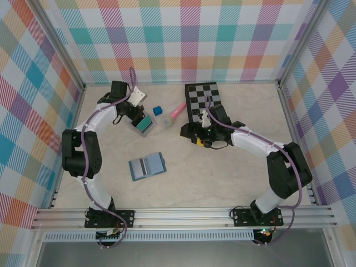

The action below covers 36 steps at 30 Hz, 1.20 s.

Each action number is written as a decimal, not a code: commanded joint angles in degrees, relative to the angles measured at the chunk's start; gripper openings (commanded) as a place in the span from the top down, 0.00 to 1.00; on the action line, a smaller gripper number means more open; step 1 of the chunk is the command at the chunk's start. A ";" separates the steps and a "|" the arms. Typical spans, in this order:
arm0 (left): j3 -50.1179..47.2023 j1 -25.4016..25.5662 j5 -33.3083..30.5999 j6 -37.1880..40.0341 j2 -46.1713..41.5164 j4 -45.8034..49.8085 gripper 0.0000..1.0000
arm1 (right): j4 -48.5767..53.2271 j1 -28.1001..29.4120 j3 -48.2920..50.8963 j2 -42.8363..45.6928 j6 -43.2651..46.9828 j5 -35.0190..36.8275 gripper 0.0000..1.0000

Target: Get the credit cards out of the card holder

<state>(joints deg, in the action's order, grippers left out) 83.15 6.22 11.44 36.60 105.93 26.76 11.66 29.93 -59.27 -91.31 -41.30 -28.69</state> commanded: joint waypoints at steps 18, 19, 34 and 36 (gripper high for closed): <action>3.05 -0.90 -0.90 -0.47 1.22 0.09 0.75 | -1.76 -0.23 1.07 2.75 -1.75 -5.50 0.00; 3.11 -0.93 -0.81 -1.48 0.45 -0.13 0.74 | -2.35 -0.15 1.29 2.88 -1.84 -6.16 0.00; -12.58 -0.95 -14.23 -47.66 -21.25 -8.51 0.42 | 11.43 16.57 -15.89 -11.90 6.00 6.84 0.29; -16.66 -0.94 -16.08 -52.47 -24.57 -7.81 0.35 | 11.99 18.73 -18.45 -15.26 5.60 7.93 0.36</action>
<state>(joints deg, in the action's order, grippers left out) 71.13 6.11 -0.01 -2.46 83.92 18.83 19.22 46.54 -74.98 -102.80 -37.06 -23.86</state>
